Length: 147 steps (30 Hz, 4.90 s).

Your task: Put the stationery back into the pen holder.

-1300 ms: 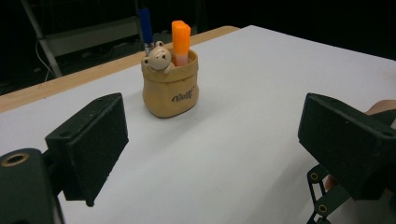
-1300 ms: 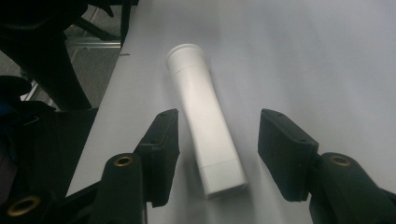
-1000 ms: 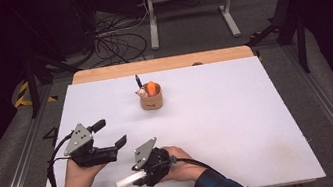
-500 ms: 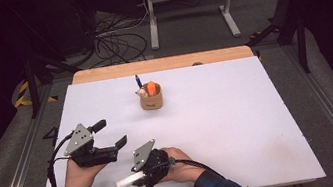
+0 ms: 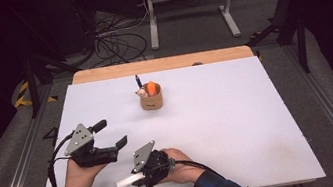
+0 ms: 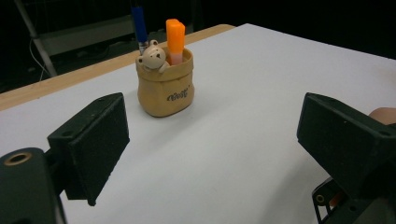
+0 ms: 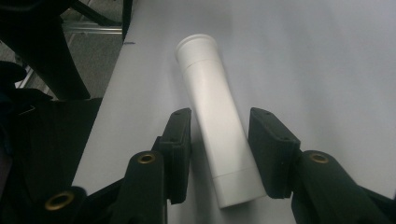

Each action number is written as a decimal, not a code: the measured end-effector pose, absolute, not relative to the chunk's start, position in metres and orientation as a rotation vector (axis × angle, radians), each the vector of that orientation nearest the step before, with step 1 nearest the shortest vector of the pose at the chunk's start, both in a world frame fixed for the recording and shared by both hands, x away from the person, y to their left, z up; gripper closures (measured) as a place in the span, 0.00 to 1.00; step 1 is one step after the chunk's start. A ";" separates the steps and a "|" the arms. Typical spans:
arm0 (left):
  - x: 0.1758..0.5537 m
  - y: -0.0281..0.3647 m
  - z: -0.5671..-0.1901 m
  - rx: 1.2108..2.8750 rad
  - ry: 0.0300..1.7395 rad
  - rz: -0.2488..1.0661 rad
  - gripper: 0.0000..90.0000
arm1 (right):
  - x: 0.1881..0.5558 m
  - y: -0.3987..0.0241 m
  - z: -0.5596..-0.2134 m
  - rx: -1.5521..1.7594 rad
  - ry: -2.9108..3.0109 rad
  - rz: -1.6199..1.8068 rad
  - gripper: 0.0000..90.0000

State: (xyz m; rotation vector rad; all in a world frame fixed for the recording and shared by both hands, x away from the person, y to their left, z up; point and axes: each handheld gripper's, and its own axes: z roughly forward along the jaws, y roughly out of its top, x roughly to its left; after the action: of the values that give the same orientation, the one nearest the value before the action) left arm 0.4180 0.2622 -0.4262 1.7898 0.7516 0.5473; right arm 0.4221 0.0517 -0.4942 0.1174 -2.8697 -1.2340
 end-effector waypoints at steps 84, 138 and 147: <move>0.440 0.173 -0.421 1.749 0.626 0.306 0.42 | 0.415 -0.062 -0.454 -0.700 -2.929 -2.158 0.79; 0.433 0.161 -0.424 1.768 0.547 0.315 0.69 | 0.415 -0.058 -0.460 -0.738 -2.860 -2.136 0.79; 0.432 0.160 -0.425 1.762 0.549 0.344 0.72 | 0.416 -0.059 -0.458 -0.749 -2.813 -2.150 0.79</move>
State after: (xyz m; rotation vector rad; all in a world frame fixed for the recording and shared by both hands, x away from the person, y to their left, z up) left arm 0.4321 0.1604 -0.4245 1.7625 0.5490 0.3439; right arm 0.4160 -0.0594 -0.4584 -0.7494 -2.8128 -2.1505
